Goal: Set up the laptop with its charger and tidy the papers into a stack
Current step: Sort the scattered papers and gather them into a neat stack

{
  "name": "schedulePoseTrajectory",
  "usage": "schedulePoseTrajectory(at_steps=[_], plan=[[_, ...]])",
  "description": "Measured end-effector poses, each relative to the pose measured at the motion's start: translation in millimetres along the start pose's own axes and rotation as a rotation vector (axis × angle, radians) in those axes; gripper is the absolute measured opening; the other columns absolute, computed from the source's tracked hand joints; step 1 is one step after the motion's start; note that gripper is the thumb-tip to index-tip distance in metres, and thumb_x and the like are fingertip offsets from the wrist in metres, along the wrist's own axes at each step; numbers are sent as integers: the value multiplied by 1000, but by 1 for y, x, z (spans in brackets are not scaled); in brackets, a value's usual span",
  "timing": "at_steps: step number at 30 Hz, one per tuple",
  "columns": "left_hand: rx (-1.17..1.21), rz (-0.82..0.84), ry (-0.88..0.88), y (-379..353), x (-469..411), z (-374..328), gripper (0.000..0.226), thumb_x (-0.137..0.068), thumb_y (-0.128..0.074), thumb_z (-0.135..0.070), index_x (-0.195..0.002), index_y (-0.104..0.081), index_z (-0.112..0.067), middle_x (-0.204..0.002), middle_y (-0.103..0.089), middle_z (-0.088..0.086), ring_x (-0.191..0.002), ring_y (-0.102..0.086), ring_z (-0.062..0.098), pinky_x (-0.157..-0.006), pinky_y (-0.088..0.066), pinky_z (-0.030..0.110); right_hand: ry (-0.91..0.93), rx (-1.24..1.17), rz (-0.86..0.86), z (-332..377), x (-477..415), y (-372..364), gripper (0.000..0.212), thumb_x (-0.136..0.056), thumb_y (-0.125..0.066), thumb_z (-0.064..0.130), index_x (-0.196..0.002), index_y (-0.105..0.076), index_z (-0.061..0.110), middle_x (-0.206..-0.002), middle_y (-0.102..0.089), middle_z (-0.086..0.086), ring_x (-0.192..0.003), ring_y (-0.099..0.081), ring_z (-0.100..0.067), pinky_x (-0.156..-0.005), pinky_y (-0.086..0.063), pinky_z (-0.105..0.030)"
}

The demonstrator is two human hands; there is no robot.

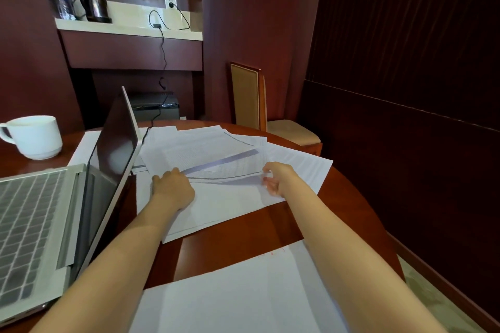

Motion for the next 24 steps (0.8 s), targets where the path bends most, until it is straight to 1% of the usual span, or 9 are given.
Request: schedulePoseTrajectory(at_steps=[3,6,8,11,12,14,16,20,24], plan=[[-17,-28,-32,-1,2,0,42,-91,-33,-8,-132,-42,-8,-128,-45,7,-119,-44,25,-104,-28,41,39,159,-20,0,-6,-4,21,-92,-56,18,-107,-47,7,-80,-47,-10,-60,-42,-14,-49,-38,-22],[-168,-138,-113,-1,3,-5,41,-93,-35,-6,-132,-44,-11,-129,-48,2,-117,-50,20,-103,-31,40,123,273,-61,-5,-14,-8,10,-90,-56,10,-96,-50,4,-70,-51,-10,-53,-48,-16,-47,-42,-23],[-241,-198,-147,2,7,-12,36,-89,-44,-1,-123,-50,-13,-108,-55,-2,-105,-59,18,-92,-41,33,134,302,-66,-8,-14,-7,5,-89,-55,5,-86,-52,3,-70,-56,-11,-53,-53,-17,-51,-47,-25],[-77,-292,-181,10,12,-23,23,-83,-55,6,-103,-60,-5,-66,-38,-2,-91,-65,26,-75,-50,30,104,292,32,-9,-3,-2,13,-88,-54,3,-77,-49,3,-70,-61,-12,-55,-56,-18,-53,-48,-26],[31,-323,-198,14,14,-27,22,-83,-55,7,-102,-61,-2,-68,-45,3,-90,-65,29,-75,-51,32,85,290,77,-9,3,0,11,-88,-54,3,-78,-48,4,-71,-62,-12,-57,-57,-18,-52,-48,-25],[208,-305,-201,26,19,-38,31,-88,-51,3,-117,-58,-5,-102,-61,12,-100,-61,30,-82,-48,32,50,282,176,-9,15,5,7,-86,-52,3,-88,-47,6,-75,-63,-10,-60,-59,-17,-50,-47,-22],[441,-285,-189,36,22,-48,41,-91,-46,0,-129,-51,-13,-122,-59,13,-107,-57,30,-87,-46,31,30,284,231,-12,20,13,18,-83,-50,5,-100,-45,10,-75,-63,-8,-60,-57,-14,-48,-44,-19],[798,-188,-290,42,29,-70,44,-87,-55,-4,-127,-52,-22,-115,-59,9,-107,-54,27,-83,-45,27,-29,354,321,-17,29,27,15,-79,-45,7,-93,-48,10,-61,-63,-4,-54,-54,-11,-41,-41,-14],[987,15,-424,36,41,-85,27,-83,-65,-4,-106,-63,-18,-117,-60,2,-100,-55,16,-77,-41,19,-85,441,416,-20,44,38,21,-82,-45,3,-99,-44,14,-60,-66,-5,-44,-57,-7,-39,-38,-10]])
Point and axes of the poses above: each hand's wrist, its own x-axis away from the middle knuckle, its own y-axis out of the back of the hand, z = x × y, the point moved 2 cm from there along -x, towards the middle knuckle
